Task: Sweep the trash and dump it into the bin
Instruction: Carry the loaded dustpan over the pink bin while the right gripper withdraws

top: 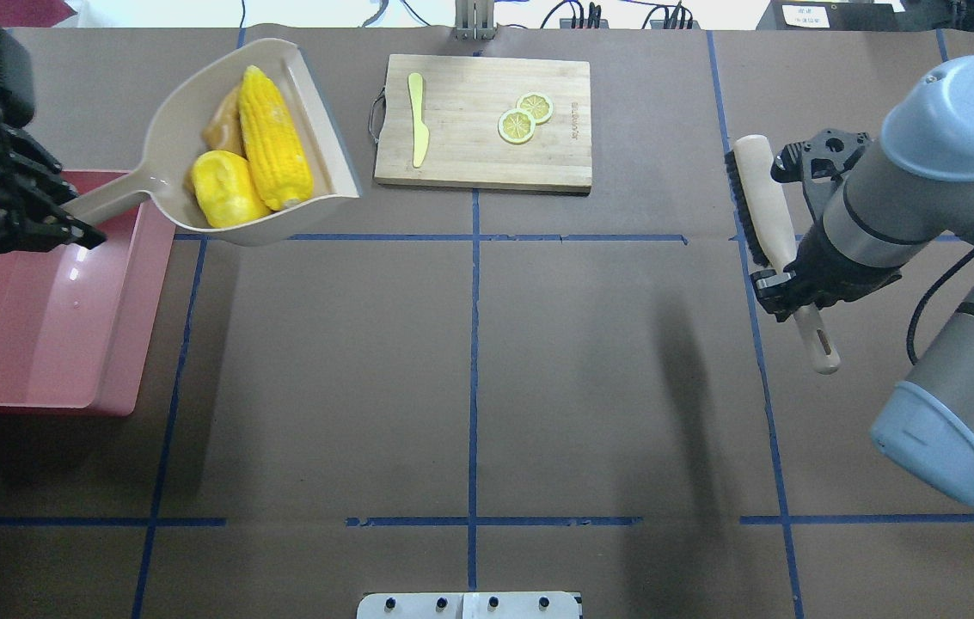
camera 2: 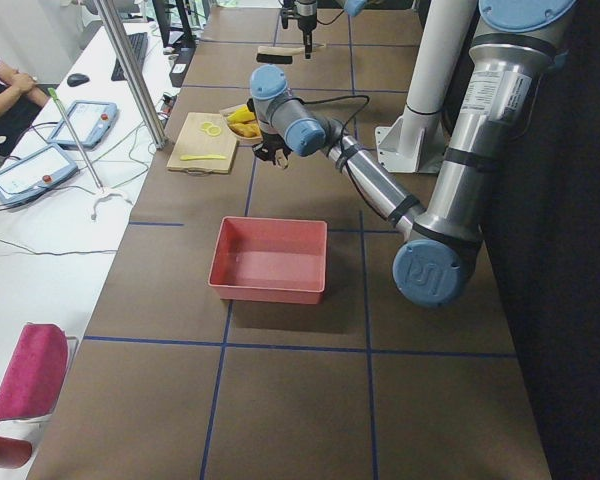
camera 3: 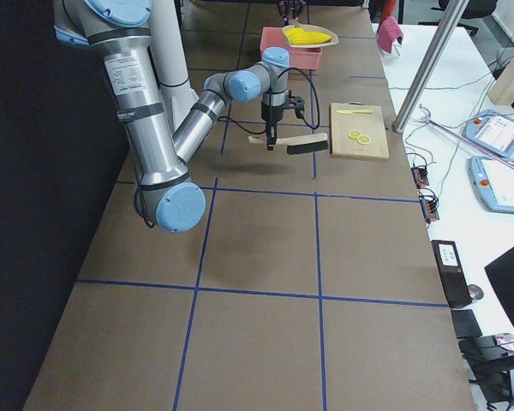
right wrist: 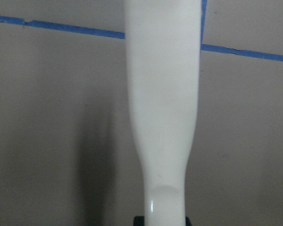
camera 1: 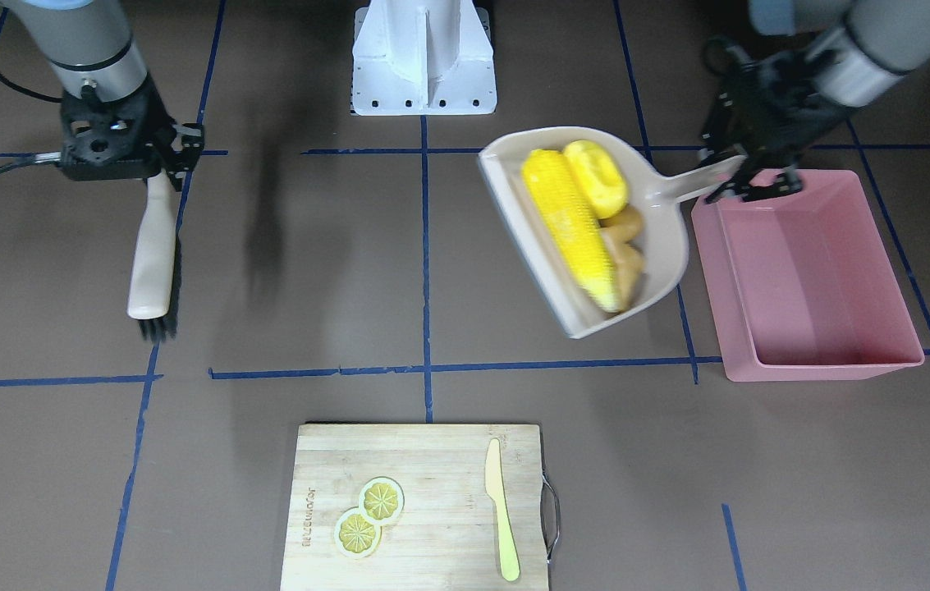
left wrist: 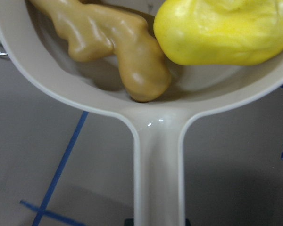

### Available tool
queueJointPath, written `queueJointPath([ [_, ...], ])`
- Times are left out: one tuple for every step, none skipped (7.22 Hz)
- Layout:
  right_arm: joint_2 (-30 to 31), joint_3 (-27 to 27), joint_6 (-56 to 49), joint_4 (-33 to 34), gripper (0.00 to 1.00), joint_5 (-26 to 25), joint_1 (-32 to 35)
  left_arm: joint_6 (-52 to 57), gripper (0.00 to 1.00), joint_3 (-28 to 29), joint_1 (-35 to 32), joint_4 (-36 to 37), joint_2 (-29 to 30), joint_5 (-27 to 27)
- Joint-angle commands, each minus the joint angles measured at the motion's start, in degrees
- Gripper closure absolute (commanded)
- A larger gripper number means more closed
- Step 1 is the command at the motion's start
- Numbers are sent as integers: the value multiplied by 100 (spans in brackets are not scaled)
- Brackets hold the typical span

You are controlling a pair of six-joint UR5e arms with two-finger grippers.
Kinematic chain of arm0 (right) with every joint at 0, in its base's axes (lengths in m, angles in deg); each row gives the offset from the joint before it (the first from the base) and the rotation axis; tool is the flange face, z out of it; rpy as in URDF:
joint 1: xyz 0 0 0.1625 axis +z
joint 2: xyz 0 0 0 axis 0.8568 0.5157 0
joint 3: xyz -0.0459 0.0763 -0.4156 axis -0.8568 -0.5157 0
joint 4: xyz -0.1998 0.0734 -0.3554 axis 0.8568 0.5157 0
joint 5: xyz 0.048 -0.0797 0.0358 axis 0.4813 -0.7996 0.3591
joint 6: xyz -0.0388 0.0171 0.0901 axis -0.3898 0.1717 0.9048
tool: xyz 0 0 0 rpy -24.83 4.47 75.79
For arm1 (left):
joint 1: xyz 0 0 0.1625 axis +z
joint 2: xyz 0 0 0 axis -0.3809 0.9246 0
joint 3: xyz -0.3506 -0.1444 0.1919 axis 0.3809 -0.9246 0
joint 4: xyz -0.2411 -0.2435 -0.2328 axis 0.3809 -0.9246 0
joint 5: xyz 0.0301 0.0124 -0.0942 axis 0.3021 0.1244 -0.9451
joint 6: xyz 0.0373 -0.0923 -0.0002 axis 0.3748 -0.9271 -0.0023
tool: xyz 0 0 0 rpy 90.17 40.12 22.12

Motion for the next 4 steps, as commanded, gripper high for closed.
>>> queueJointPath([
  [1197, 5, -76, -1441, 100, 117, 107, 341, 98, -344, -643, 8, -820, -95],
  [1622, -4, -120, -1895, 100, 292, 203, 501, 98, -364, -1003, 0, -1128, -138],
  [1800, -21, -155, -1926, 100, 346, 283, 564, 98, -346, -1232, 17, -1445, -217],
  [2115, -82, -495, -1935, 100, 373, 327, 695, 98, -355, -1591, -9, -1735, -226],
])
